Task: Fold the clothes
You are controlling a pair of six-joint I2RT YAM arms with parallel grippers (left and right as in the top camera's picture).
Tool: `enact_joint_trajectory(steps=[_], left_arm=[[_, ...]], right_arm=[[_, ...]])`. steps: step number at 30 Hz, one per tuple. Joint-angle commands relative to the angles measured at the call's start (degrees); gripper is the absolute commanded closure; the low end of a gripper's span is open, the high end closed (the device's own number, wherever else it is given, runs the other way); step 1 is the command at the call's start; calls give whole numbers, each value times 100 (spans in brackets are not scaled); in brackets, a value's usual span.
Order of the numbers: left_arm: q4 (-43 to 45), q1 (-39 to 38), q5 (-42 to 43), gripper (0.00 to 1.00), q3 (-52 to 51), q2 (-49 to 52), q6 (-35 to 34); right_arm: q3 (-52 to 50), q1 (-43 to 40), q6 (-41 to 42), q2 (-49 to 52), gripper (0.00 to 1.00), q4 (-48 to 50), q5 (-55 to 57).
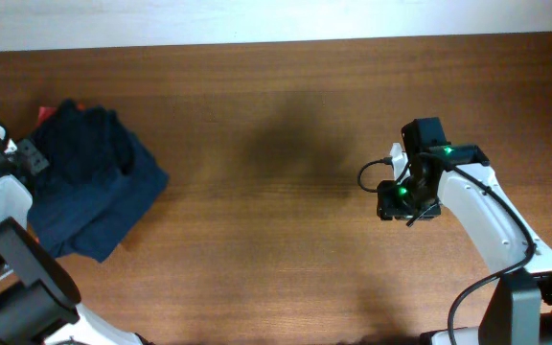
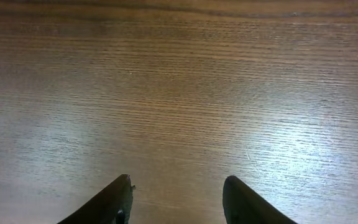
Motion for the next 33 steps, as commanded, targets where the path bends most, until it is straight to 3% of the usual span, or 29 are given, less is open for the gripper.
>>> enact_joint_trajectory(steps=[1,8,14,17,20,26,33], left_arm=[[-66,-116,662,1,46,-719,-13],[-476,-393,800,1,46,-1906,-15],[-1082,-1167,951,1,46,-2599,-9],[-1443,-1786,955,1,46,-2688,236],[-1902,-2524,944,1,46,-2680,431],[-2535,-3486,929,1,46,-2680,575],[-3512,-3606,931,1,44,-2708,748]], right_arm=[[103,-15,15,-103,44,7,68],[162,-15,17,-103,43,48,63],[535,-15,20,-103,39,48,-66],[841,-15,17,-103,25,52,-151],[1099,-15,20,-103,1,184,-151],[1401,-15,17,-103,1,501,-151],[1449,-15,44,-192,1,168,-146]])
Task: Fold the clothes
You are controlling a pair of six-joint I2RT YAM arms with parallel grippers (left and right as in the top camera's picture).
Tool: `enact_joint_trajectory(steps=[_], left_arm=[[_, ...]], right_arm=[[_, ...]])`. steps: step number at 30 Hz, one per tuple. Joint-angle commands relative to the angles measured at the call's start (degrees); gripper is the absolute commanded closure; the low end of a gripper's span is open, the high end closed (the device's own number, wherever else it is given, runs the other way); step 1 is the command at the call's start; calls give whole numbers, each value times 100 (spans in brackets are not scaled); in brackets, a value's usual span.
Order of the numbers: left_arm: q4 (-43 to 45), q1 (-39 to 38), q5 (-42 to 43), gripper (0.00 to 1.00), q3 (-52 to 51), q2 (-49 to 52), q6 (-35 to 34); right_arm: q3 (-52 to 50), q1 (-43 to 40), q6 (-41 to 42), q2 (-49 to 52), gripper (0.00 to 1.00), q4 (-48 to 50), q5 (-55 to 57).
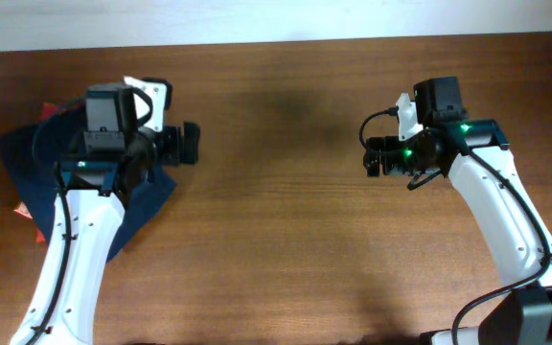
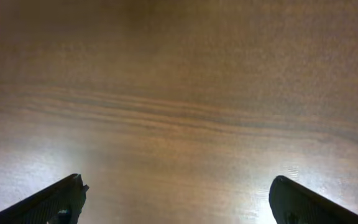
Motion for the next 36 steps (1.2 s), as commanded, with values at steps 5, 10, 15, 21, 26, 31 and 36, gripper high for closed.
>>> enact_joint_trajectory(steps=[5,10,15,21,26,31,36], left_arm=[[-525,46,2,1,-258,-496,188],[-37,46,4,1,-1222,-1598,190],[1014,44,4,1,-2763,-3405,153],[1781,46,7,1,-3934,-5018,144],[1167,46,7,1,-4044,-5458,144],[535,46,7,1,-4044,-5445,144],[-168,46,7,1,-4044,-5445,144]], right_arm=[[39,-15,238,-669,1,-361,216],[-601,-15,479,-1700,1,-7,457],[-1932,46,492,-3185,2,931,522],[-3565,146,494,-5195,2,1958,610],[-4089,146,492,-5995,1,1851,601],[-4151,146,492,-6024,2,1432,601],[-4151,146,492,-5932,1,1309,599]])
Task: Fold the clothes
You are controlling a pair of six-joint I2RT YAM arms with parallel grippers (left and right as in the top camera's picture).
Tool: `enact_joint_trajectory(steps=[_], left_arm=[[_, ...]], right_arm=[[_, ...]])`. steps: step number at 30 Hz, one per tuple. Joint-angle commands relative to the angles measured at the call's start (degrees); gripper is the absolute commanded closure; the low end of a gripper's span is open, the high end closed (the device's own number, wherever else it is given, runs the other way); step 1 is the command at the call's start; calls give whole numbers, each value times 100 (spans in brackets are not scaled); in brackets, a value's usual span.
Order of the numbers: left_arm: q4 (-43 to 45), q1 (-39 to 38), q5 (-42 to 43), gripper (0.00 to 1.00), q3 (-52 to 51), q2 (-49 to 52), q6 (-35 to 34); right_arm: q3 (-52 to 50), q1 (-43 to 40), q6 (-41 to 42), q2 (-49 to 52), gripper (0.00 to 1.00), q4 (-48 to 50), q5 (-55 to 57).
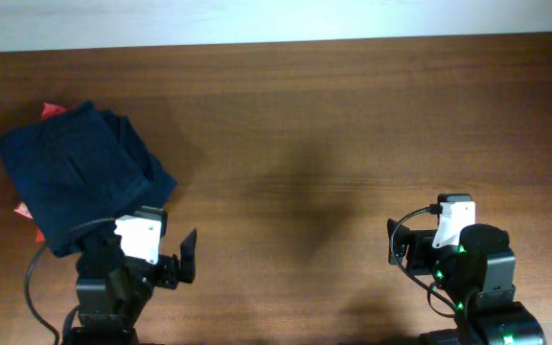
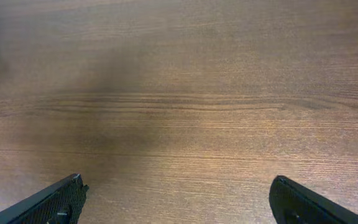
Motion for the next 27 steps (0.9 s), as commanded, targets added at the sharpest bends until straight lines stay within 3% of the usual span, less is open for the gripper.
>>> enact_joint_trajectory(steps=[1,8,14,21,27], left_arm=[[-310,26,17,1,-37,-26,50],[-940,26,20,1,-37,-26,50],[-981,26,20,1,-37,-26,50],[-981,26,20,1,-37,-26,50],[-981,24,20,1,-37,-26,50]], right_arm=[[-26,37,44,59,2,-20,114],[-26,37,44,81,1,-20,114],[-55,-13,13,-306,1,-212,162],[-568,-168,-291,-1644,1,-109,223],[-1434,-168,-289,-3069,1,654,269]])
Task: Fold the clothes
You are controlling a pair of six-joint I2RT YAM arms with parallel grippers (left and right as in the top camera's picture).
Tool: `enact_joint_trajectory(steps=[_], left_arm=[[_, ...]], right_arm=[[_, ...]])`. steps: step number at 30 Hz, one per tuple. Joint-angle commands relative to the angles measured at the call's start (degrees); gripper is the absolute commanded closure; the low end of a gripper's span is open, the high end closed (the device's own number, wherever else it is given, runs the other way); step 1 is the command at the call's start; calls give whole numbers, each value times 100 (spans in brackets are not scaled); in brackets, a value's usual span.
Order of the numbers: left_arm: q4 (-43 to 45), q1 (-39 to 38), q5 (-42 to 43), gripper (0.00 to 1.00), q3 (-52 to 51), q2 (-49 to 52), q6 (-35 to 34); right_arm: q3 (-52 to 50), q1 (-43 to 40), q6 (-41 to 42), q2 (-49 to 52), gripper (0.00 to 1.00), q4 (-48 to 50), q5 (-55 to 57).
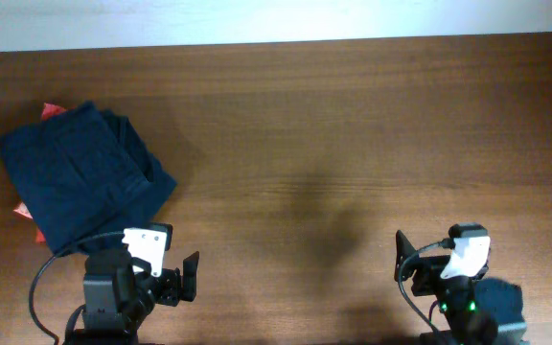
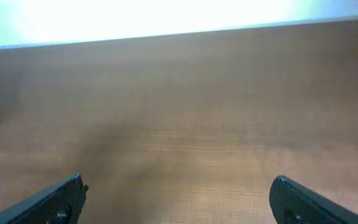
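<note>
A dark blue garment (image 1: 77, 174) lies folded into a compact rectangle at the table's left, with nothing touching it. A red item (image 1: 52, 111) peeks out from under its far and near-left corners. My left gripper (image 1: 186, 279) sits drawn back at the front edge, just in front of the garment; its jaw gap is not clear from overhead. Drawn back at the front right, my right gripper (image 1: 402, 264) stands wide open. In the wrist view the right gripper (image 2: 178, 180) has only bare wood between its fingertips (image 2: 73, 186).
The brown wooden table (image 1: 333, 134) stretches across the view, with its far edge against a pale wall (image 2: 166, 18). The left arm's base (image 1: 113, 297) and the right arm's base (image 1: 468, 297) stand at the front edge.
Both arms have drawn slightly further back toward the front edge. The right wrist view is now tilted up, taking in the table's far edge and the wall. The garment has not moved.
At first the blue garment lay rumpled at the left, the left arm beside it and the right gripper partly open over the right side. Then the left arm was over the garment and the right gripper stood wider. Later the garment lay neatly folded, both arms drawn back.
</note>
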Motion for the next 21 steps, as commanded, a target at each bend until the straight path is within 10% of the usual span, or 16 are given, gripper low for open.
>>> enact_joint_trajectory(steps=[1,15,21], left_arm=[[-4,26,20,1,-26,-28,50],[-4,26,20,1,-26,-28,50],[-4,24,20,1,-26,-28,50]], right_arm=[[-400,-44,-68,-457,1,433,179],[-2072,-389,-363,-472,1,3630,98],[-2317,-380,-345,-472,1,3453,24]])
